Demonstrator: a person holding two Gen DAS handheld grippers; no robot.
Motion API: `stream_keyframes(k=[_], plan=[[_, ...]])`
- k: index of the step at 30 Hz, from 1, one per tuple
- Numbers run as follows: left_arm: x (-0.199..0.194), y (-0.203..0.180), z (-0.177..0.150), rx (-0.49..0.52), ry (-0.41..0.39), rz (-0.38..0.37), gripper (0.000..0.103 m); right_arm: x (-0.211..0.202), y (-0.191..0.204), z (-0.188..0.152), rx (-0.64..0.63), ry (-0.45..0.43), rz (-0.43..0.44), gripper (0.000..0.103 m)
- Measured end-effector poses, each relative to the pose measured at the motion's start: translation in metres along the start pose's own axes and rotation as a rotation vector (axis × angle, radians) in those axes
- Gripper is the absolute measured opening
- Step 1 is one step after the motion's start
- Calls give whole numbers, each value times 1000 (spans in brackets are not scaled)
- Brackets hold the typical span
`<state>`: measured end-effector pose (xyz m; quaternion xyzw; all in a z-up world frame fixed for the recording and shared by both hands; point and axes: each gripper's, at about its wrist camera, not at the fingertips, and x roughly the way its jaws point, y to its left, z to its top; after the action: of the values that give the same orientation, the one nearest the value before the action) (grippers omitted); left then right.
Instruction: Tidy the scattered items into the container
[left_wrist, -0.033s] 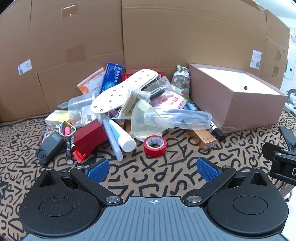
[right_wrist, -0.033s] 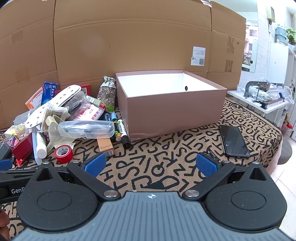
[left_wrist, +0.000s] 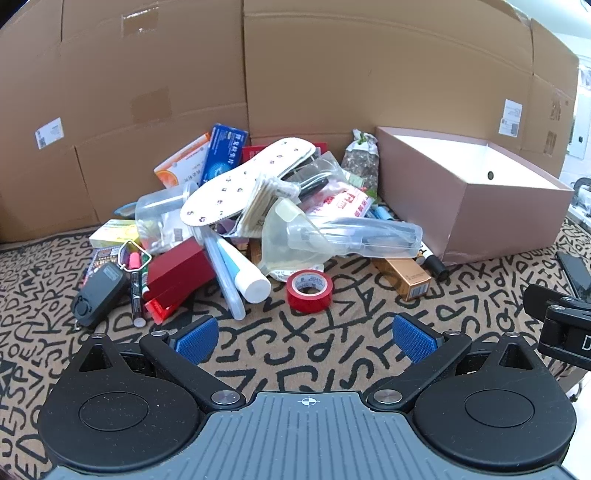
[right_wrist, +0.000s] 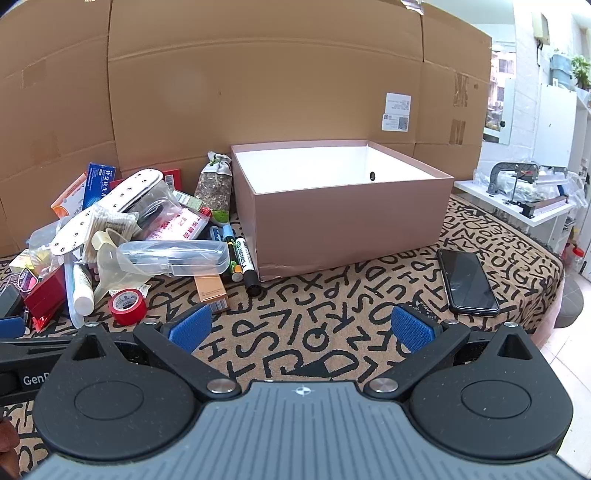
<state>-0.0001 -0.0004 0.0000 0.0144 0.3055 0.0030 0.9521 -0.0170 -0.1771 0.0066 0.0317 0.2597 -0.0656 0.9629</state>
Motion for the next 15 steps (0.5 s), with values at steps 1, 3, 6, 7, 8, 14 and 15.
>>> stream_keyframes(k=[1,3,6,7,8,14,15], plan=[[0,0,0,2,-2,-1,103,0,-1,0,0,2,-1,103],[1,-2,0,5,-3,-3,103,0,-4,-1,1,6,-3,103],[3,0,1,-15,10,-5,103,-1,-4,-2,-7,12,-4,103],[2,1,0,-15,5,-7,103,1,-2,-2,-13,17,-9,103],[0,1,0,-15,1,-9,103,2,0,-1,-18,21,-12,103],[0,-1,0,-13,8,-5,103,-1,0,-3,-10,7,-4,103],[0,-1,0,-13,7,-5,103,0,0,-3,-11,8,-3,103]])
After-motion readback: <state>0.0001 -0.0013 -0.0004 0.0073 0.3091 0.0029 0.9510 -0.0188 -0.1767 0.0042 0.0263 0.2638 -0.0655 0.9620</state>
